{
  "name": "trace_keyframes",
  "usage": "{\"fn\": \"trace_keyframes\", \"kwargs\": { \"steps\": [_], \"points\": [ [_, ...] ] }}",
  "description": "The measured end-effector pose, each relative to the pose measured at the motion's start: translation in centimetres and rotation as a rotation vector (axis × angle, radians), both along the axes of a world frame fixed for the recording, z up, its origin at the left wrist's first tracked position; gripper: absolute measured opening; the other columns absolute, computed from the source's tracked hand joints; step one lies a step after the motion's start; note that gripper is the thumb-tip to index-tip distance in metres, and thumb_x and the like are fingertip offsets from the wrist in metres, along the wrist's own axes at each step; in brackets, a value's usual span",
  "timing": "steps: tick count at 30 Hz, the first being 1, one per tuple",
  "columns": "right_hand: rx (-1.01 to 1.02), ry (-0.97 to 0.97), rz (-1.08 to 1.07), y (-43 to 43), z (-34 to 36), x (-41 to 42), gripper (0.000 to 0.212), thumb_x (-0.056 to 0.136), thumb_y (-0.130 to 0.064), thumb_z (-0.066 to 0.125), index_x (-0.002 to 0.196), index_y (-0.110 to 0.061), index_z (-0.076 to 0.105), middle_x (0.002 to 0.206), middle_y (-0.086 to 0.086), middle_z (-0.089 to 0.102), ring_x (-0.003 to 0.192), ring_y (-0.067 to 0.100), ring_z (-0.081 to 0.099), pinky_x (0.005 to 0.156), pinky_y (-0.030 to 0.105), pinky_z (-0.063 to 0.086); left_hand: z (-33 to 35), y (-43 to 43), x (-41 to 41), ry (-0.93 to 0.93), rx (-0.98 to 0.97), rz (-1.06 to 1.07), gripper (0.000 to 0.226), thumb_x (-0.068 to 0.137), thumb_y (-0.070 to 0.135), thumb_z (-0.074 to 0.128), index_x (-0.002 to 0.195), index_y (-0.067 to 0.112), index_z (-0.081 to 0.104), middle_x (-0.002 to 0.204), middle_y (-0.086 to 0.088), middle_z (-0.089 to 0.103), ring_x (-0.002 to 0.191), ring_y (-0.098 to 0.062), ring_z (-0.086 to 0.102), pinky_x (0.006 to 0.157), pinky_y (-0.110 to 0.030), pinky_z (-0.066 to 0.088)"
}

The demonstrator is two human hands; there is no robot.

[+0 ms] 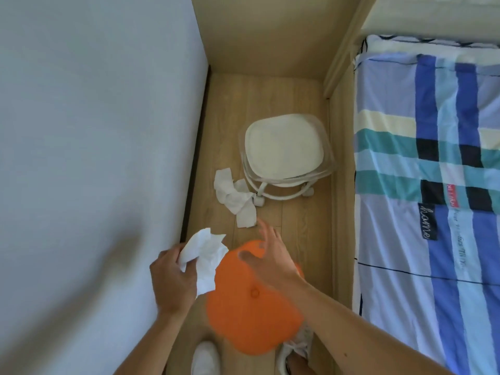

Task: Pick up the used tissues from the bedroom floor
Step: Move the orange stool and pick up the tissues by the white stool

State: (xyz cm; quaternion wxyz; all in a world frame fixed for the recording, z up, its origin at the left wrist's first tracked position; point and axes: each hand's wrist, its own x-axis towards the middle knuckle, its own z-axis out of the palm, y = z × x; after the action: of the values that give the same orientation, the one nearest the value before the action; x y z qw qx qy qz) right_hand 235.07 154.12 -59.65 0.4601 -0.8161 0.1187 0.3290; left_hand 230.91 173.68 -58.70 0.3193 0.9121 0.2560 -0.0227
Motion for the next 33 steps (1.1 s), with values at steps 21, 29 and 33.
{"fn": "trace_keyframes", "kwargs": {
  "steps": [21,29,33],
  "points": [
    [-0.331,0.104,-0.302,13.3,-38.4,17.9,0.105,0.078,-0.059,0.069,0.155,-0.026,0.004,0.162,0.014,-0.008,0.15,0.036,0.007,0.113,0.055,0.029,-29.8,3.1,4.5,0.155,-0.157,0.215,0.025,0.089,0.029,0.07,0.105,0.01,0.07,0.093,-0.008,0.073,0.084,-0.027,0.07,0.067,-0.048,0.061],
    [-0.618,-0.027,-0.187,13.5,-41.1,20.5,0.039,0.092,-0.03,0.063,0.128,-0.02,0.054,0.154,0.01,0.027,0.133,0.032,0.036,0.099,0.05,0.041,-32.5,3.9,4.3,0.119,-0.163,0.198,0.027,0.085,0.037,0.068,0.095,0.013,0.072,0.081,-0.003,0.073,0.071,-0.018,0.068,0.053,-0.025,0.052],
    [-0.507,-0.145,-0.111,11.8,-40.0,20.0,0.023,0.092,-0.004,0.05,0.111,-0.009,0.063,0.124,0.014,0.058,0.107,0.03,0.06,0.082,0.034,0.047,-32.2,4.9,4.7,0.099,-0.179,0.195,0.022,0.088,0.033,0.069,0.1,0.014,0.071,0.086,-0.003,0.073,0.078,-0.022,0.07,0.057,-0.034,0.058]
  ]
}}
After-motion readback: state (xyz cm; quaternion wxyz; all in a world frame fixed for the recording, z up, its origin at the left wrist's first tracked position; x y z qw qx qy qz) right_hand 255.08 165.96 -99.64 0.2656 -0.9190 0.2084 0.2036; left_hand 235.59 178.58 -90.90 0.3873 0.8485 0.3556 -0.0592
